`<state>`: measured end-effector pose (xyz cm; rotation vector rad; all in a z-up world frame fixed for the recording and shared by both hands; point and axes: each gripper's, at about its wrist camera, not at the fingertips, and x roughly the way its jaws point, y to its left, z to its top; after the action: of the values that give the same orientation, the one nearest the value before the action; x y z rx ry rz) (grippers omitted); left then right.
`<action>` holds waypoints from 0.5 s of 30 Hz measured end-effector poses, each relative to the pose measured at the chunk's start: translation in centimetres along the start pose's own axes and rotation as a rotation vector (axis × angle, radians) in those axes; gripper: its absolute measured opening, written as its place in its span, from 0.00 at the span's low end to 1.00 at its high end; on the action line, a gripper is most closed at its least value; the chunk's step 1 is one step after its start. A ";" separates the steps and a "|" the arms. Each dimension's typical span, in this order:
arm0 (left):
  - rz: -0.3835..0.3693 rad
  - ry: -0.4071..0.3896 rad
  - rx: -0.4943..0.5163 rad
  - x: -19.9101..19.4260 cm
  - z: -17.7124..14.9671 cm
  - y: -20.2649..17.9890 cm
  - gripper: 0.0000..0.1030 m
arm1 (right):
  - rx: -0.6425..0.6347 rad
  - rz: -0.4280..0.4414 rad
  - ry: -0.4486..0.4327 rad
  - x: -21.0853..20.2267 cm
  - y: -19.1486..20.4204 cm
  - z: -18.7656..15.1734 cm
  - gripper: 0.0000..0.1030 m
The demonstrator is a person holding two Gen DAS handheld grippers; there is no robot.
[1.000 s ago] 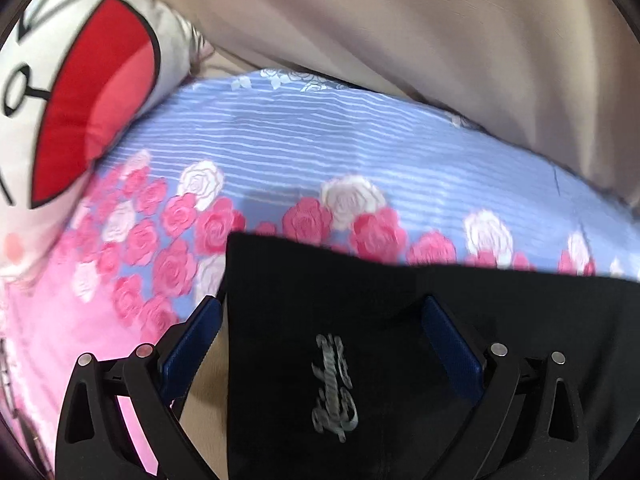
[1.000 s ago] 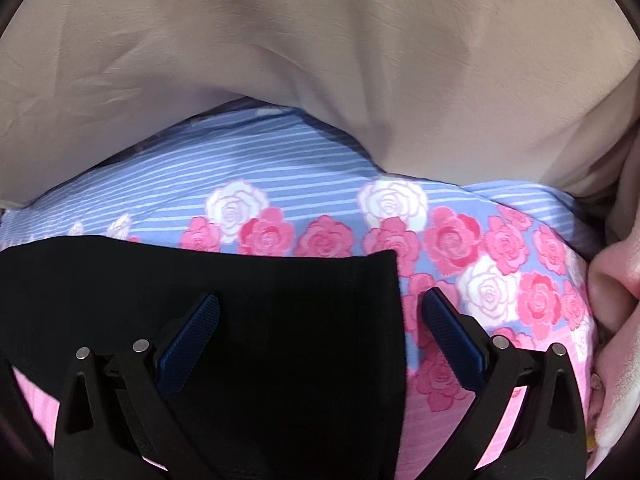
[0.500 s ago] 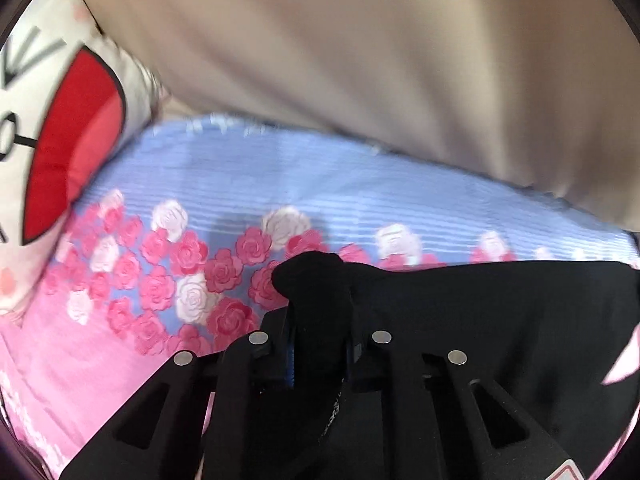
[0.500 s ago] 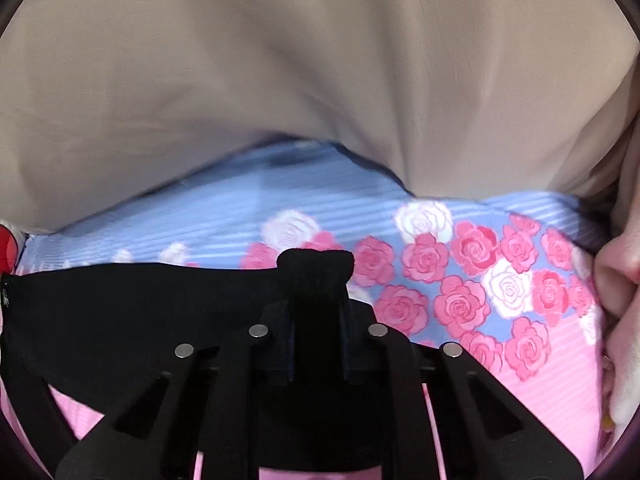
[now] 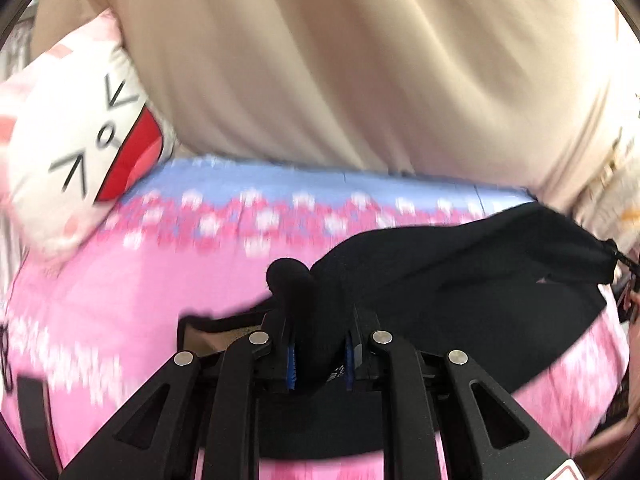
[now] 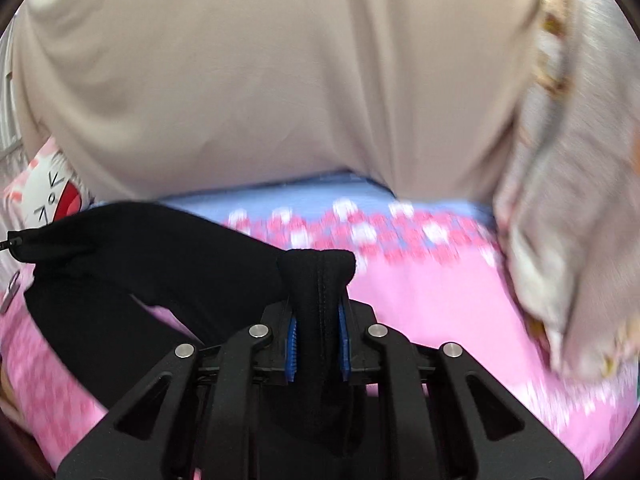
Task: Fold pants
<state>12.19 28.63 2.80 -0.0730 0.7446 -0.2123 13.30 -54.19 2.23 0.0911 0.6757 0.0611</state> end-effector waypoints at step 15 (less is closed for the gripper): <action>0.075 0.117 -0.107 2.6 -7.1 3.2 0.19 | -0.043 -0.068 -0.281 -5.9 2.8 0.9 0.14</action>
<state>9.74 31.23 -4.55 -0.1347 0.8740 -0.1054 9.23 -51.93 6.89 0.0346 0.3960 -0.0027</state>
